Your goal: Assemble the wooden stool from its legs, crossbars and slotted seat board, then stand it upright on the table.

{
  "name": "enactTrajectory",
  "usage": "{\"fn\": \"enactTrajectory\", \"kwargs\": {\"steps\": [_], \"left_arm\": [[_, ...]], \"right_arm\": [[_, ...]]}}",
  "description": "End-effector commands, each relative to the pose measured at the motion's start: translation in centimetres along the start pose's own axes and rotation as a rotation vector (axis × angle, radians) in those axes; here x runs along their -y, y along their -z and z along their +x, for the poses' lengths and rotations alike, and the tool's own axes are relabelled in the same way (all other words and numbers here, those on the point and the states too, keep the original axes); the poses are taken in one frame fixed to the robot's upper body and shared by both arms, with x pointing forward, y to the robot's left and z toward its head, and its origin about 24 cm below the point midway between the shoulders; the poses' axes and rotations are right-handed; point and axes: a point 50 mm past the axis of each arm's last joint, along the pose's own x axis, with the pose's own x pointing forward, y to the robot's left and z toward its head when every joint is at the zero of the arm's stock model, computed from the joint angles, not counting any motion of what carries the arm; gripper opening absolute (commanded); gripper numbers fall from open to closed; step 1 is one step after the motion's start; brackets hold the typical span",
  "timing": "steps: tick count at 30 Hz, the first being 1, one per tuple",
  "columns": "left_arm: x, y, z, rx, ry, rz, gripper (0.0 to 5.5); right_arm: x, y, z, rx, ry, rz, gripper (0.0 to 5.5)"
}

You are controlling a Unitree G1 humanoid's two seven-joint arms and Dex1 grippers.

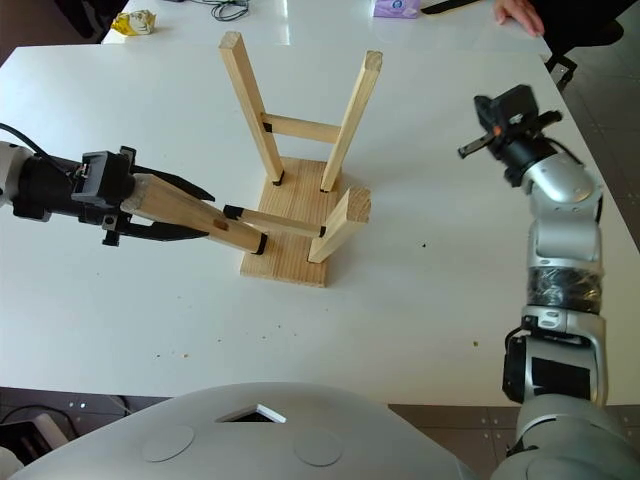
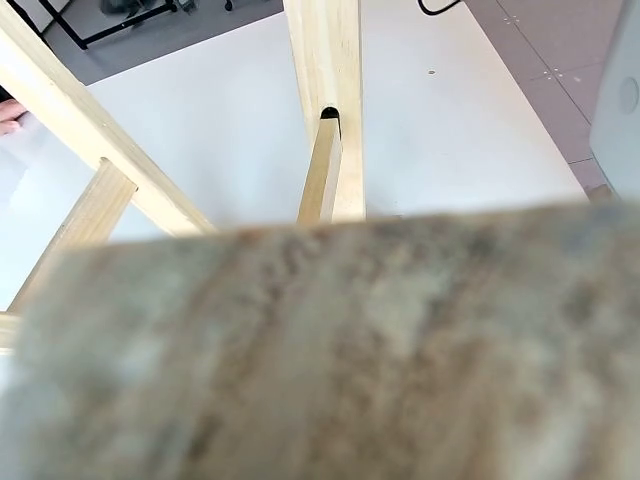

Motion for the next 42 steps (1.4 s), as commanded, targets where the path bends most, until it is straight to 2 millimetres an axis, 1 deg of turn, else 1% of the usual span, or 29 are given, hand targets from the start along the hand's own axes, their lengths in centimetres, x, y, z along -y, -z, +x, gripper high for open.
{"fn": "enactTrajectory", "kwargs": {"steps": [1, 4, 6, 8, 10, 12, 15, 17, 19, 24, 28, 31, 32, 33, 34, 35, 36, 37, 38, 39, 40, 42], "left_arm": [[-0.5, 1.0, 0.2, -0.056, 0.090, -0.110, 2.04], [-1.1, 0.9, 0.5, -0.002, 0.129, -0.184, 2.04], [-1.1, 1.5, 0.7, -0.009, 0.186, -0.202, 2.04], [-1.3, 2.3, 1.0, -0.038, 0.217, -0.194, 2.04], [-1.5, 2.9, 1.3, -0.058, 0.211, -0.179, 2.04], [-1.5, 3.2, 1.6, -0.082, 0.192, -0.139, 2.04], [-0.8, 3.6, 1.9, -0.112, 0.165, -0.075, 2.04], [0.0, 3.8, 2.1, -0.119, 0.170, -0.055, 2.04], [0.4, 3.9, 2.3, -0.119, 0.162, -0.047, 2.04], [0.6, 3.9, 2.8, -0.114, 0.167, -0.055, 2.04], [0.2, 4.2, 3.0, -0.103, 0.144, -0.081, 2.04], [0.2, 4.4, 2.9, -0.107, 0.149, -0.091, 2.04], [0.4, 4.4, 2.9, -0.105, 0.163, -0.097, 2.04], [0.5, 4.3, 3.0, -0.099, 0.179, -0.106, 2.04], [0.5, 4.3, 3.2, -0.092, 0.193, -0.112, 2.04], [0.4, 4.2, 3.3, -0.087, 0.204, -0.115, 2.04], [0.2, 4.2, 3.4, -0.087, 0.214, -0.111, 2.04], [0.1, 4.2, 3.5, -0.084, 0.227, -0.114, 2.04], [0.0, 4.2, 3.6, -0.080, 0.238, -0.120, 2.04], [-0.2, 4.2, 3.8, -0.084, 0.249, -0.118, 2.04], [-0.5, 4.4, 4.0, -0.092, 0.260, -0.112, 2.04], [-0.8, 4.6, 4.4, -0.103, 0.260, -0.112, 2.04]], "right_arm": [[-3.3, -1.0, 0.8, 0.054, -0.157, 0.052, 0.00], [-4.7, -1.6, 1.4, 0.104, -0.281, 0.090, 0.00], [-4.9, -1.8, 1.7, 0.120, -0.330, 0.098, 0.00], [-4.5, -2.1, 2.4, 0.117, -0.342, 0.081, 0.00], [-4.0, -2.6, 3.2, 0.124, -0.338, 0.056, 0.00], [-3.4, -3.2, 4.0, 0.136, -0.314, 0.046, 0.00], [-2.9, -3.8, 4.5, 0.152, -0.302, 0.034, 0.00], [-2.7, -3.9, 4.4, 0.157, -0.303, 0.034, 0.00], [-2.6, -3.8, 4.4, 0.158, -0.298, 0.033, 0.00], [-2.4, -4.9, 3.9, 0.205, -0.284, 0.021, 0.00], [-1.1, -6.1, 3.0, 0.248, -0.252, 0.009, 0.00], [0.8, -7.0, 2.2, 0.269, -0.188, -0.015, 0.00], [1.6, -7.5, 1.9, 0.289, -0.157, -0.010, 0.00], [2.7, -8.6, 1.5, 0.340, -0.110, 0.014, 0.00], [3.7, -10.1, 0.9, 0.401, -0.073, 0.039, 0.00], [4.5, -11.9, 0.1, 0.484, -0.054, 0.072, 0.00], [5.0, -13.9, -0.8, 0.579, -0.070, 0.116, 0.00], [4.9, -15.9, -1.4, 0.664, -0.122, 0.156, 0.00], [4.3, -17.3, -1.9, 0.722, -0.196, 0.180, 0.00], [3.2, -18.2, -2.2, 0.750, -0.299, 0.187, 0.00], [1.8, -18.7, -2.2, 0.744, -0.406, 0.165, 0.00], [-0.3, -19.2, -1.6, 0.703, -0.513, 0.117, 0.00]]}}
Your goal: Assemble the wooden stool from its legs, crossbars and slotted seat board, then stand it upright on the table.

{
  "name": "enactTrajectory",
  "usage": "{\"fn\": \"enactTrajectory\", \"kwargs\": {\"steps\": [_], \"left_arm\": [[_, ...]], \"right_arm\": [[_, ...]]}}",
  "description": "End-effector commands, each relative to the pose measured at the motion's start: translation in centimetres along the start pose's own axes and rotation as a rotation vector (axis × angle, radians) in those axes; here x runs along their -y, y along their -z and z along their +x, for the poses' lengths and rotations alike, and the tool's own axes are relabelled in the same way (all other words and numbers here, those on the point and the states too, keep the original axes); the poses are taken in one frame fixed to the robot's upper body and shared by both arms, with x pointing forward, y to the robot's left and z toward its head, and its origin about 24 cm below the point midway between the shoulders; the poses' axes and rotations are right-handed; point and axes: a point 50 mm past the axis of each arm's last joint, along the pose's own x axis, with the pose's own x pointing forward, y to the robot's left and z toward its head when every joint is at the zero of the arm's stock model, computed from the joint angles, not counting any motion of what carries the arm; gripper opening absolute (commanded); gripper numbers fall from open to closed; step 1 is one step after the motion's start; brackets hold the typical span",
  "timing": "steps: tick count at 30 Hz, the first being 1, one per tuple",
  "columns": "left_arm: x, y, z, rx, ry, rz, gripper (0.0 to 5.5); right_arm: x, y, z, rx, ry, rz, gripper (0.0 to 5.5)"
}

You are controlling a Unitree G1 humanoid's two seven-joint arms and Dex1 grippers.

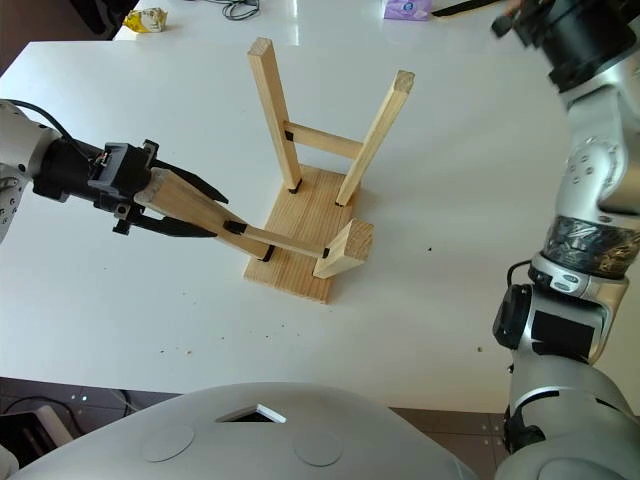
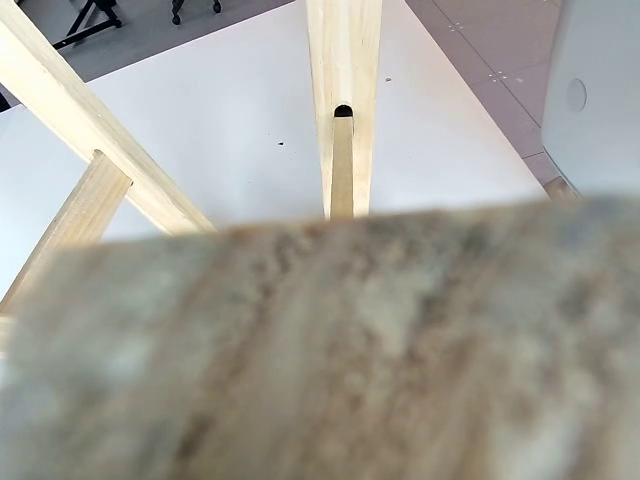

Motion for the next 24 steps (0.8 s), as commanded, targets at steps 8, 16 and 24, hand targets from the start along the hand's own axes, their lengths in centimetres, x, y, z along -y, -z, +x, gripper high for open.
{"fn": "enactTrajectory", "kwargs": {"steps": [8, 16, 24], "left_arm": [[2.6, 5.3, 4.0, -0.150, 0.001, -0.279, 2.04], [2.5, 4.8, 4.0, -0.180, -0.088, -0.414, 2.04], [1.0, 2.6, 5.0, -0.197, -0.220, -0.547, 2.04]], "right_arm": [[-8.3, 1.0, 2.7, -0.111, -0.198, 0.107, 0.00], [-6.6, 1.6, -0.9, -0.160, 0.082, 0.117, 0.00], [-9.3, 1.1, -0.4, -0.097, 0.067, 0.151, 0.00]]}}
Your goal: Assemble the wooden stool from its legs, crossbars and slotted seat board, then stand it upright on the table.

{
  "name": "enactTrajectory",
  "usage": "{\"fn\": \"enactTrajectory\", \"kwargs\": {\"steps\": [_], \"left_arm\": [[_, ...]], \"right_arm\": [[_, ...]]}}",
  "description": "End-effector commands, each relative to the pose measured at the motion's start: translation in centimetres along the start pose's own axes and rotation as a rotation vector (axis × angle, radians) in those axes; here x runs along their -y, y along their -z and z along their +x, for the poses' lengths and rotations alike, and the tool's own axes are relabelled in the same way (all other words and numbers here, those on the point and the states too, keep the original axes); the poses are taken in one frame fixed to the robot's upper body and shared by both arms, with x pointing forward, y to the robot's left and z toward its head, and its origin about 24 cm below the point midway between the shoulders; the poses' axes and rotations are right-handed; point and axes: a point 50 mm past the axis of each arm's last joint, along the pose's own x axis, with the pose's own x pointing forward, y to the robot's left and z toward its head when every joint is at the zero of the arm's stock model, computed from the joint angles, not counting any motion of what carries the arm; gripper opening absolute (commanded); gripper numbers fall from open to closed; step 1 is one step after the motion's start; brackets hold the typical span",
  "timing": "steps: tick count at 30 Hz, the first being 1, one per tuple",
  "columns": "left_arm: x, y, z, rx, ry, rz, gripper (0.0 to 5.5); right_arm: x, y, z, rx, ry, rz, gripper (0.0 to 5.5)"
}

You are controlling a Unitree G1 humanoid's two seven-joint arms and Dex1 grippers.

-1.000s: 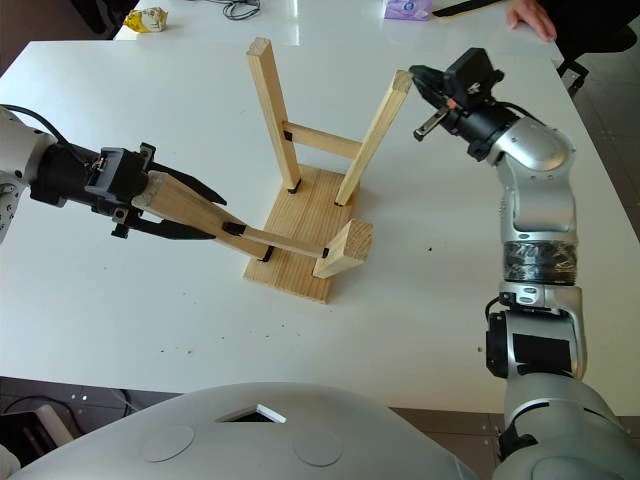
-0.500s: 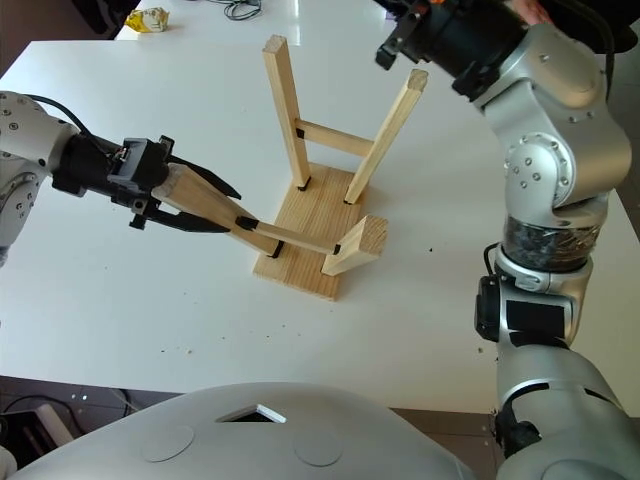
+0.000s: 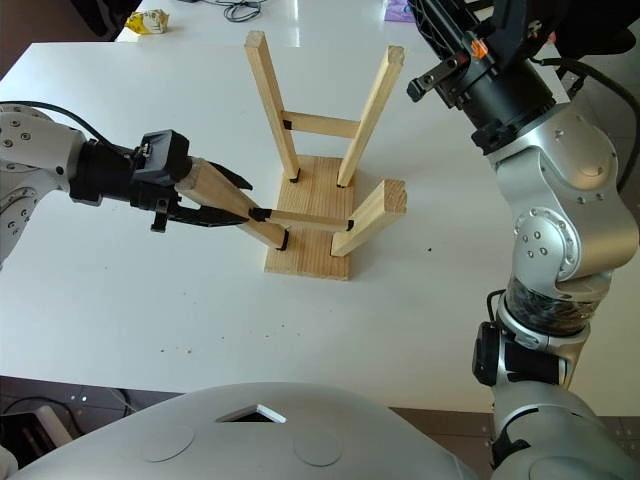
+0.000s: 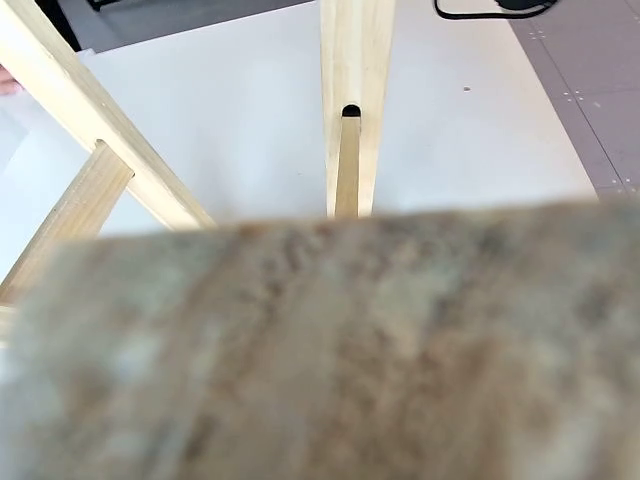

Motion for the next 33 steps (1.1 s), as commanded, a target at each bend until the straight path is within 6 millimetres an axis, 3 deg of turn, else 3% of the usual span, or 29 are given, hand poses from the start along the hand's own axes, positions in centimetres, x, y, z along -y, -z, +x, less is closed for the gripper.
{"fn": "enactTrajectory", "kwargs": {"steps": [1, 7, 11, 14, 18, 21, 28, 33], "left_arm": [[1.1, 3.9, 2.8, -0.179, -0.042, -0.367, 2.04], [1.5, 3.1, 4.3, -0.191, -0.128, -0.382, 2.04], [2.2, 3.3, 5.0, -0.212, -0.196, -0.377, 2.04], [2.8, 3.3, 5.7, -0.207, -0.223, -0.390, 2.04], [2.9, 3.3, 6.2, -0.195, -0.250, -0.441, 2.04], [2.3, 3.2, 6.3, -0.193, -0.259, -0.475, 2.04], [1.1, 2.5, 6.8, -0.213, -0.206, -0.454, 2.04], [1.1, 2.5, 7.1, -0.225, -0.187, -0.454, 2.04]], "right_arm": [[-2.2, -0.4, 0.3, 0.038, -0.028, 0.046, 0.00], [-3.6, -2.7, 0.6, 0.113, 0.012, 0.046, 0.00], [-6.5, -3.6, 1.1, 0.077, -0.035, -0.085, 0.00], [-9.5, -2.2, 0.9, -0.002, -0.100, -0.090, 0.00], [-11.9, 2.5, -0.3, -0.213, -0.115, -0.130, 0.00], [-11.9, 3.6, -0.9, -0.257, -0.085, -0.144, 0.00], [-7.9, 3.9, -2.2, -0.285, 0.017, -0.264, 0.00], [-9.1, 6.6, -3.6, -0.374, -0.072, -0.251, 0.00]]}}
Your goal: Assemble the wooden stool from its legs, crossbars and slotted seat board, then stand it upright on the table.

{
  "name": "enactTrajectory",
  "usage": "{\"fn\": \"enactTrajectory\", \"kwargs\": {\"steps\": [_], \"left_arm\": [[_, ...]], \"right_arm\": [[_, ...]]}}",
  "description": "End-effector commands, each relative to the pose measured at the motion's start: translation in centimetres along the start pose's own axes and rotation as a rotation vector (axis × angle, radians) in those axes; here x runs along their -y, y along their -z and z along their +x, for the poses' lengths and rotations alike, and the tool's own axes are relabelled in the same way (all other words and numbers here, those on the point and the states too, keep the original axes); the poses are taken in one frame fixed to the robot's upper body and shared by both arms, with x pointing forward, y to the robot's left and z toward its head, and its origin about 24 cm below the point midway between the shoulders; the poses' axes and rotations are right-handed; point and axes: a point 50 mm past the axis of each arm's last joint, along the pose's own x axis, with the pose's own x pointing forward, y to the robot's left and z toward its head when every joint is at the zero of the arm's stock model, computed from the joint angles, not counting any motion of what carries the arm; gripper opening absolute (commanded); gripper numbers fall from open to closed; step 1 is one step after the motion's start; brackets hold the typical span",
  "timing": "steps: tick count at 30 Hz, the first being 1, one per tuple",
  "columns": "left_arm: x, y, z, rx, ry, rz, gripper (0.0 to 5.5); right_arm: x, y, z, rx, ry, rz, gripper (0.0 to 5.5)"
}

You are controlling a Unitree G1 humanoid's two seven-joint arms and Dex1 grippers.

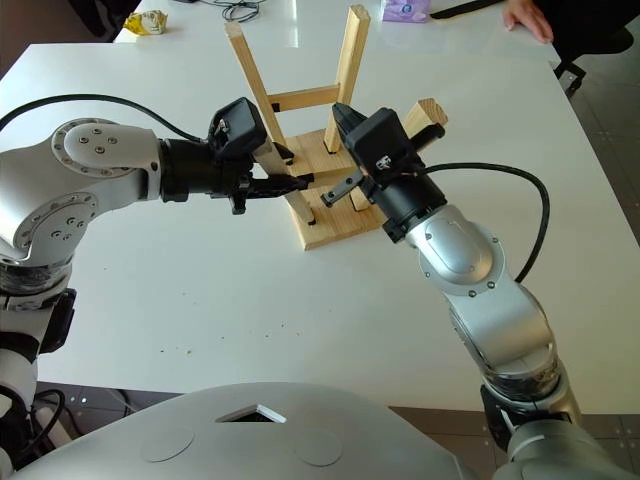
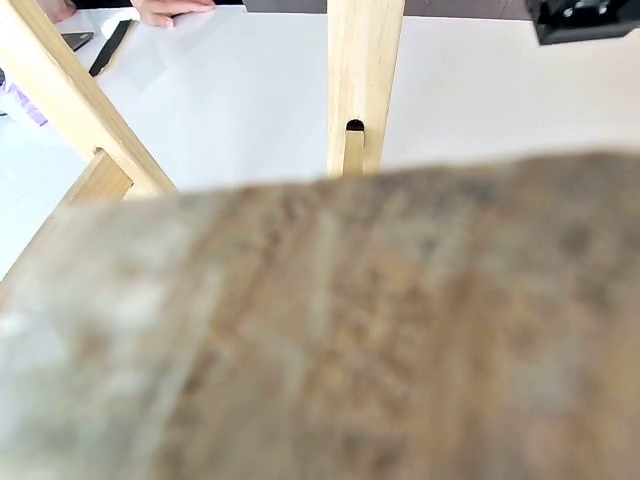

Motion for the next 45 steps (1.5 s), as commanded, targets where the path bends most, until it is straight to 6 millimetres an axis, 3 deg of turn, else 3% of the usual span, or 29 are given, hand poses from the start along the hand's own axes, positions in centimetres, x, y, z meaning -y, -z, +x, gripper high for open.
{"fn": "enactTrajectory", "kwargs": {"steps": [1, 4, 8, 10, 13, 15, 17, 22, 24, 28, 31, 33, 35, 37, 39, 42, 45], "left_arm": [[1.0, 5.1, 1.7, -0.250, 0.090, -0.196, 2.04], [1.4, 5.2, 2.0, -0.258, 0.128, -0.188, 2.04], [1.7, 5.0, 2.4, -0.260, 0.179, -0.165, 2.04], [1.6, 5.0, 2.5, -0.262, 0.183, -0.162, 2.04], [1.2, 5.1, 2.7, -0.271, 0.188, -0.156, 2.04], [1.0, 5.1, 2.8, -0.277, 0.194, -0.152, 2.04], [0.7, 5.0, 3.0, -0.281, 0.191, -0.140, 2.04], [0.4, 5.0, 3.3, -0.282, 0.196, -0.132, 2.04], [0.5, 5.1, 3.4, -0.285, 0.206, -0.127, 2.04], [0.5, 5.2, 3.6, -0.294, 0.220, -0.114, 2.04], [0.3, 5.4, 3.8, -0.302, 0.218, -0.109, 2.04], [0.1, 5.5, 3.9, -0.303, 0.214, -0.110, 2.04], [0.0, 5.7, 3.9, -0.305, 0.211, -0.111, 2.04], [0.0, 6.0, 3.7, -0.305, 0.194, -0.127, 2.04], [0.0, 6.3, 3.6, -0.308, 0.183, -0.143, 2.04], [-0.1, 6.5, 3.5, -0.304, 0.173, -0.159, 2.04], [0.0, 6.3, 3.4, -0.303, 0.179, -0.162, 2.04]], "right_arm": [[-2.3, 2.7, -0.3, -0.083, -0.087, 0.012, 0.00], [-3.4, 4.4, 0.6, -0.122, -0.081, 0.004, 0.00], [-3.4, 4.2, 0.9, -0.113, -0.042, -0.009, 0.00], [-2.8, 3.3, 1.0, -0.065, -0.023, -0.008, 0.00], [-0.2, 0.0, 1.8, 0.094, 0.086, 0.039, 0.00], [0.9, -1.1, 2.0, 0.141, 0.123, 0.047, 0.00], [0.4, 0.1, 1.8, 0.076, 0.077, 0.007, 0.00], [-3.5, 6.8, 0.2, -0.226, -0.131, -0.088, 0.00], [-4.2, 7.3, 0.0, -0.235, -0.140, -0.081, 0.00], [-3.8, 5.0, 0.9, -0.107, -0.100, -0.041, 0.00], [-1.4, 0.4, 1.4, 0.123, 0.008, 0.111, 0.00], [1.7, -2.5, 1.0, 0.283, 0.121, 0.244, 0.00], [6.1, -3.6, -0.5, 0.375, 0.261, 0.289, 0.00], [10.6, -2.6, -2.3, 0.349, 0.414, 0.287, 0.00], [13.3, 0.4, -4.7, 0.162, 0.533, 0.199, 0.00], [13.0, 5.0, -7.5, -0.130, 0.519, 0.075, 0.00], [13.4, 6.8, -9.5, -0.204, 0.583, 0.088, 0.00]]}}
